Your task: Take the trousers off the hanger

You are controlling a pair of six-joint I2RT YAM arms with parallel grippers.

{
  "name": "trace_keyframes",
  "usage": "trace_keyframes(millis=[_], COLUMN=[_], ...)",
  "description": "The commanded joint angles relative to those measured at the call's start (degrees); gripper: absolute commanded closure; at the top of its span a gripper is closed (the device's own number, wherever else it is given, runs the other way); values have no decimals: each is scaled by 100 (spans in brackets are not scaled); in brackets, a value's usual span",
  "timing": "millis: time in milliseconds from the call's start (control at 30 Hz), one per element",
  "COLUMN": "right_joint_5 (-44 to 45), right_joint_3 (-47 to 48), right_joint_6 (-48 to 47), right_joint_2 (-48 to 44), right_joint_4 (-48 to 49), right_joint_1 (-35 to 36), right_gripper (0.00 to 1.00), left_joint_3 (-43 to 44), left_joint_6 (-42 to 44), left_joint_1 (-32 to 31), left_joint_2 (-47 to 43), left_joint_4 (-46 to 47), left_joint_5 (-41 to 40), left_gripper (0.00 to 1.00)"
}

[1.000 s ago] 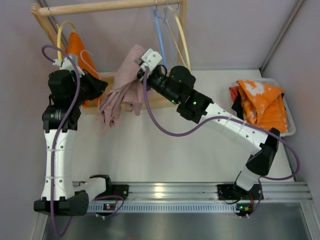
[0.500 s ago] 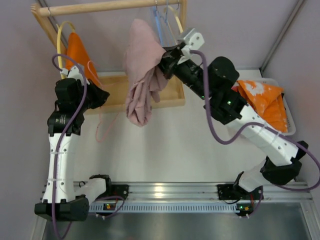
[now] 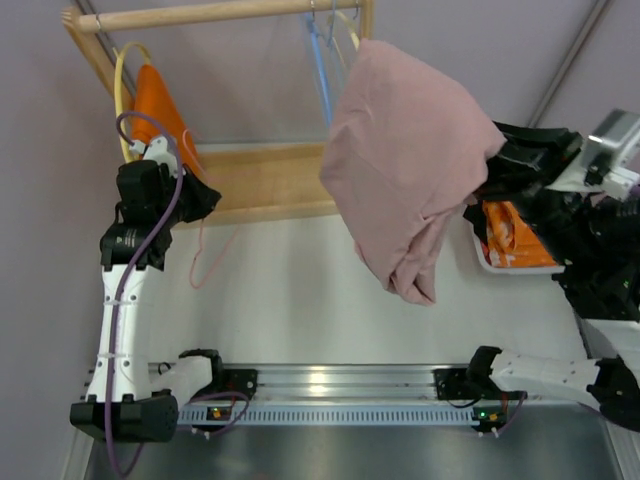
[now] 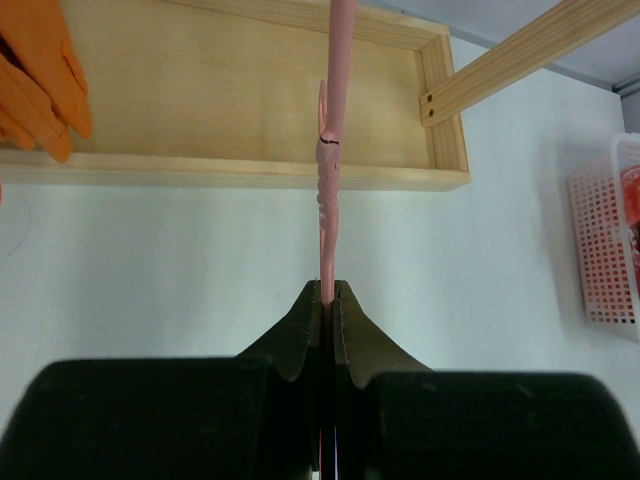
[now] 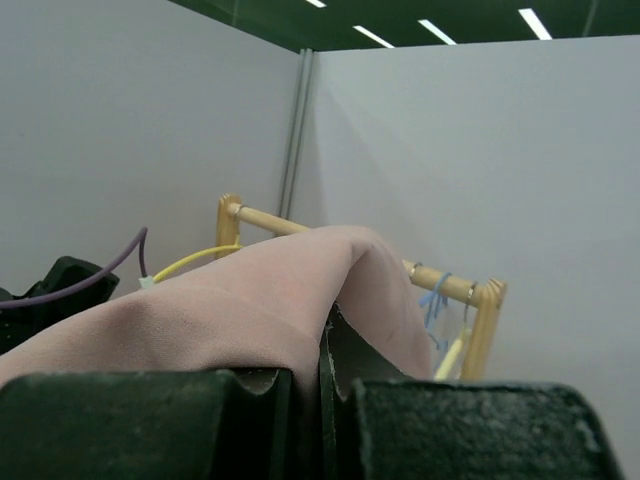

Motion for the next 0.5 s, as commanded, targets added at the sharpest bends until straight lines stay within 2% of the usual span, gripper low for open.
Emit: trace_keyframes(millis=[0, 100, 133, 267, 400, 467], right_joint_5=[527, 889, 994, 1459, 2645, 3076], right_joint_3=[-445, -841, -947, -1430, -1607, -1861], right_joint_6=[-322, -280, -236, -122, -42, -251], right_joint_2=[-712, -1345, -1503, -2337, -2673, -2788], right_joint_4=[-326, -774, -853, -1162, -1521, -1531], right_joint_1=[-31, -232, -651, -1523, -2559, -2816], right_gripper=[100, 100, 100, 100, 100, 100], left_joint_3=[10, 10, 10, -25, -7, 19], left_joint_6=[80, 27, -17, -61, -105, -122], left_joint_1=[26, 8, 0, -27, -53, -71], left_joint_2=[-103, -68, -68, -68, -33, 37], left_joint_4=[368, 421, 421, 430, 430, 456], left_joint_5=[116, 213, 204, 239, 248, 231], left_gripper=[100, 100, 100, 100, 100, 100])
